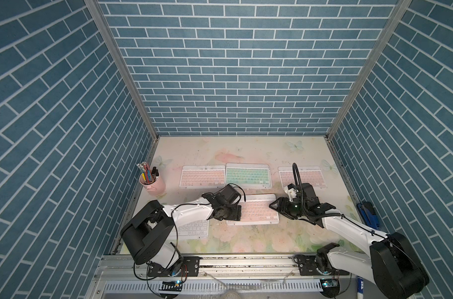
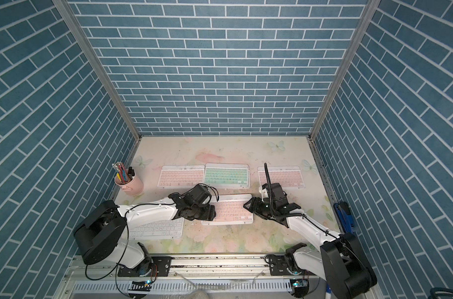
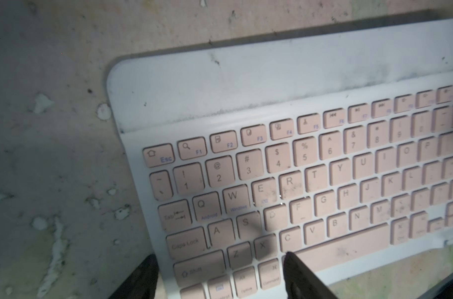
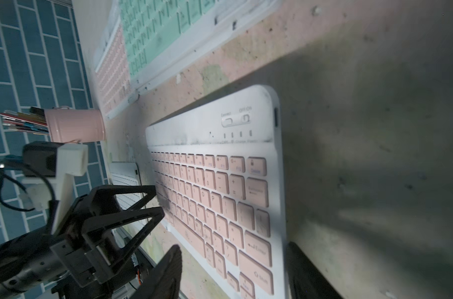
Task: Stack the numeric keypads
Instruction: Pick up the numeric keypad from the center of the board.
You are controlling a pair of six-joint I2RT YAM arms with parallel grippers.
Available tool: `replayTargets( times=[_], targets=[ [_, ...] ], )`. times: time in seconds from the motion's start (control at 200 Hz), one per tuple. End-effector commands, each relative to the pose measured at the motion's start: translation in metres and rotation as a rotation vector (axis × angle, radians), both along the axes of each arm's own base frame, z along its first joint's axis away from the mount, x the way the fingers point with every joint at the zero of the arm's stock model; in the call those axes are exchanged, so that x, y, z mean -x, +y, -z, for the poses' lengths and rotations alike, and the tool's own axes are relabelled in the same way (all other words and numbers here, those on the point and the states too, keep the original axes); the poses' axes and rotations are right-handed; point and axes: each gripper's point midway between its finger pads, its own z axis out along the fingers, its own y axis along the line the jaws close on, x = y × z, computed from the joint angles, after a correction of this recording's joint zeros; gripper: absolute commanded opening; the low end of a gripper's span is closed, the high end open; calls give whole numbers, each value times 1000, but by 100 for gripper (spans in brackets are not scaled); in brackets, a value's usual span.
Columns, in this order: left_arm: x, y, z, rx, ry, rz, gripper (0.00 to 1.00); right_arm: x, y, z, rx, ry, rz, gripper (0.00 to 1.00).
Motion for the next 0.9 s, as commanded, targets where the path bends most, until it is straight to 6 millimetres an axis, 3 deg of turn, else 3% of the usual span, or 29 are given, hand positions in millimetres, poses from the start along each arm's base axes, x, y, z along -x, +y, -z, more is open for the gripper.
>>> replayTargets(
  times=[0.0,0.54,0.895],
  targets=[
    [22,-19,6,85,77,82,77,15,34,-44,-228,-16,-131,64],
    [20,-24,-6,133,43,94,77,44,36,-62,-294,14,-241,59],
    [31,-30,-8,209,45,151,77,54,37,-73,-327,13,-292,57]
  ],
)
